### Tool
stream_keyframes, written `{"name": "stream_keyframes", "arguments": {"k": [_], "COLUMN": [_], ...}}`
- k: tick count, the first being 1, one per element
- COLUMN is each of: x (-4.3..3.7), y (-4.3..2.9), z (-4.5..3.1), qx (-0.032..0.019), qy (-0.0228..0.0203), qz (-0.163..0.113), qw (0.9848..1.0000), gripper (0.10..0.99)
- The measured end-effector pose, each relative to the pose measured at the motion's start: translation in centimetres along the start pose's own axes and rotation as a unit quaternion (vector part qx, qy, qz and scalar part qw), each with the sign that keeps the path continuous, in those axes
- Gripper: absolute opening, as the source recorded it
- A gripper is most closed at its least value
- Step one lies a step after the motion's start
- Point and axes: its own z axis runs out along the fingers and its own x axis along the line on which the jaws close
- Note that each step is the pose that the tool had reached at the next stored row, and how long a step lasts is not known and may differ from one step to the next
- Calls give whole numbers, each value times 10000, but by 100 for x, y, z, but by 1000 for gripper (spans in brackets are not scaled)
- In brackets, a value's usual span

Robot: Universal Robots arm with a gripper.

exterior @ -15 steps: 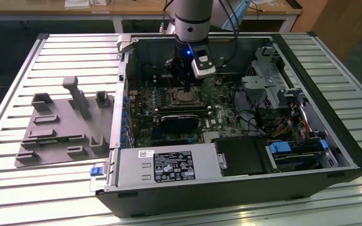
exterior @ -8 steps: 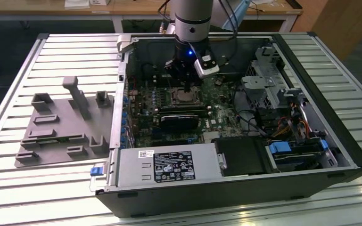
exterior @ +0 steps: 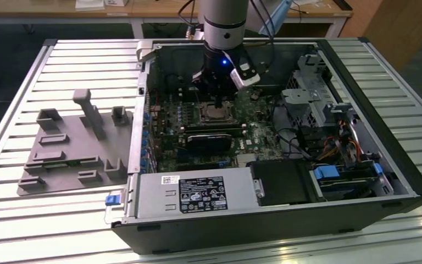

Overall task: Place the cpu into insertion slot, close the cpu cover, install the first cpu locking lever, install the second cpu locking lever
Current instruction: 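Close the cpu cover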

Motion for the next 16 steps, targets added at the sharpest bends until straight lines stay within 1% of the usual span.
{"name": "stream_keyframes", "arguments": {"k": [4, 12, 16], "x": [0, -2, -2], "y": [0, 2, 2], "z": [-13, -126, -141], "qx": [1, 0, 2], "qy": [0, -1, -1], "qz": [-1, -1, -1], "qw": [10000, 10000, 10000], "gripper": [102, 102, 102]}}
